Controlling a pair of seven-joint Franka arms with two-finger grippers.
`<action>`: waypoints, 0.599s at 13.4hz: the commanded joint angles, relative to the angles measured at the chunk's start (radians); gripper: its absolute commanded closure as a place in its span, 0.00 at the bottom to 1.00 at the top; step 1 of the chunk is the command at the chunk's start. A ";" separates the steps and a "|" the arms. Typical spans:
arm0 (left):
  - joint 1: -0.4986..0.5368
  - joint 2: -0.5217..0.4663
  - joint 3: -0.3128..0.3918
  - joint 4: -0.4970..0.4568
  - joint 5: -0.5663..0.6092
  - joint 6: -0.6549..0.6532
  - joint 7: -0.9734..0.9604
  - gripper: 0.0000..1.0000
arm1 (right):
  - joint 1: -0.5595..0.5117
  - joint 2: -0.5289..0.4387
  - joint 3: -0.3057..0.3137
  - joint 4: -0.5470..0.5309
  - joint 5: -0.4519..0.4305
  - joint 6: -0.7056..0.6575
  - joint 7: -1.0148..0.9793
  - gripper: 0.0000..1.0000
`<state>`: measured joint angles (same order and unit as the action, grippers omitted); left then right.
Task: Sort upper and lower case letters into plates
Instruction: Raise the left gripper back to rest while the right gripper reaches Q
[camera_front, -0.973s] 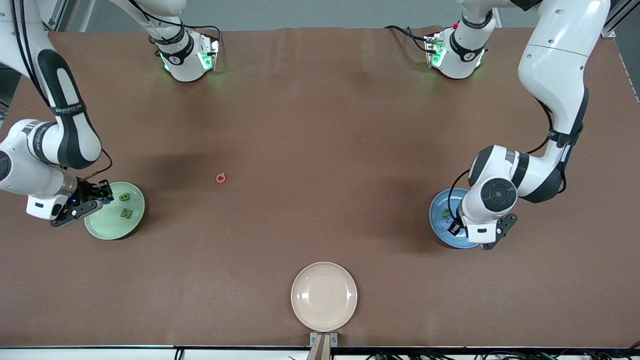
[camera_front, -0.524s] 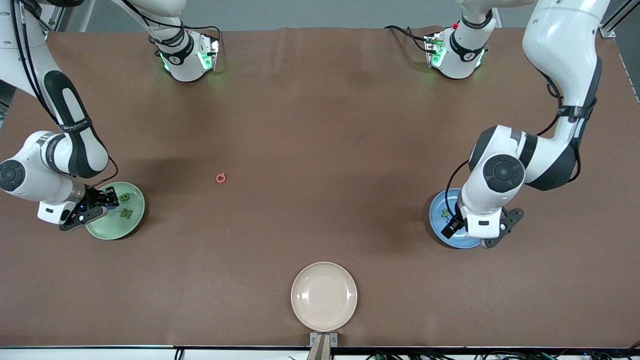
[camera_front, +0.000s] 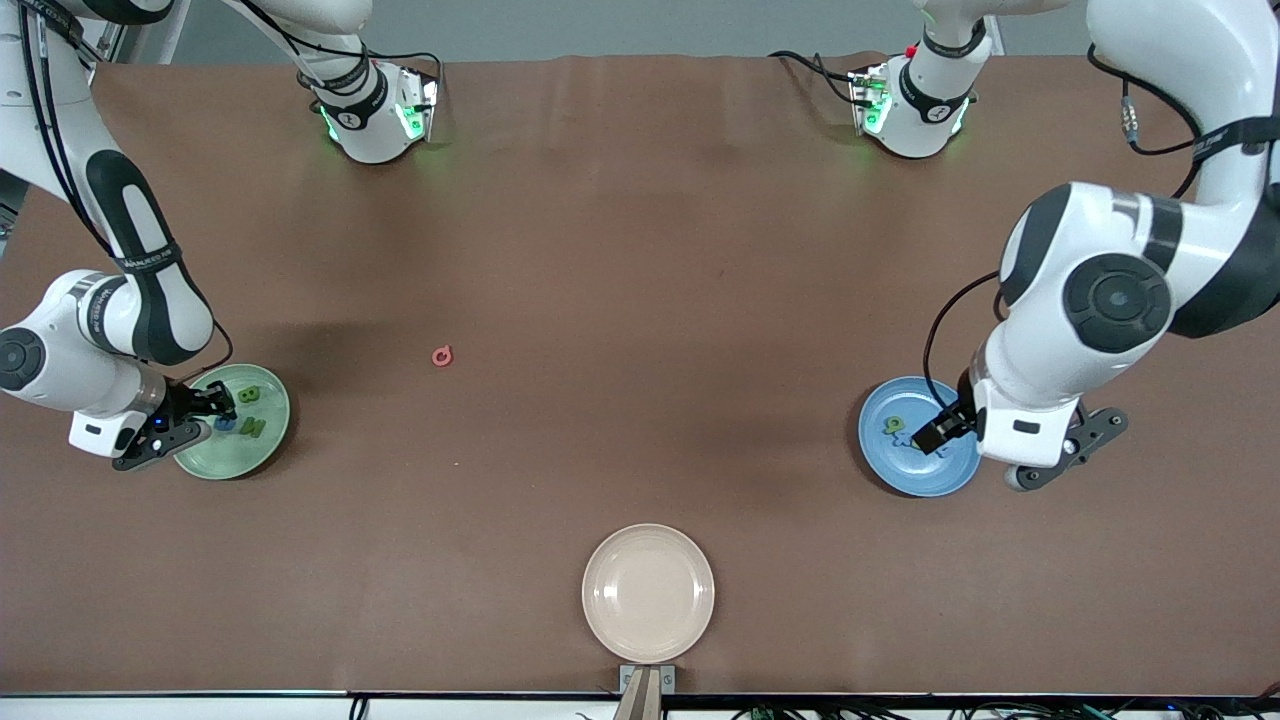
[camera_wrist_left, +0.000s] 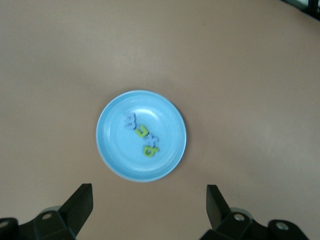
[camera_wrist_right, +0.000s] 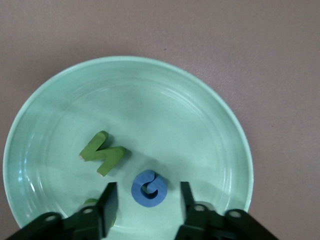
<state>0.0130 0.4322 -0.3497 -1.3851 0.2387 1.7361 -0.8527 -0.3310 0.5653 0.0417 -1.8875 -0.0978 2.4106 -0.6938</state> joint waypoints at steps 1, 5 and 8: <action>0.056 -0.041 -0.008 0.040 -0.032 -0.104 0.171 0.00 | -0.005 -0.010 0.021 0.034 0.009 -0.069 0.060 0.20; 0.128 -0.130 -0.005 0.038 -0.032 -0.161 0.368 0.00 | 0.125 -0.168 0.029 0.034 0.036 -0.358 0.467 0.02; 0.157 -0.184 0.000 0.035 -0.048 -0.181 0.443 0.00 | 0.246 -0.247 0.029 -0.014 0.108 -0.413 0.750 0.01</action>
<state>0.1495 0.2938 -0.3490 -1.3367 0.2138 1.5803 -0.4599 -0.1400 0.3888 0.0769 -1.8229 -0.0237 1.9968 -0.0908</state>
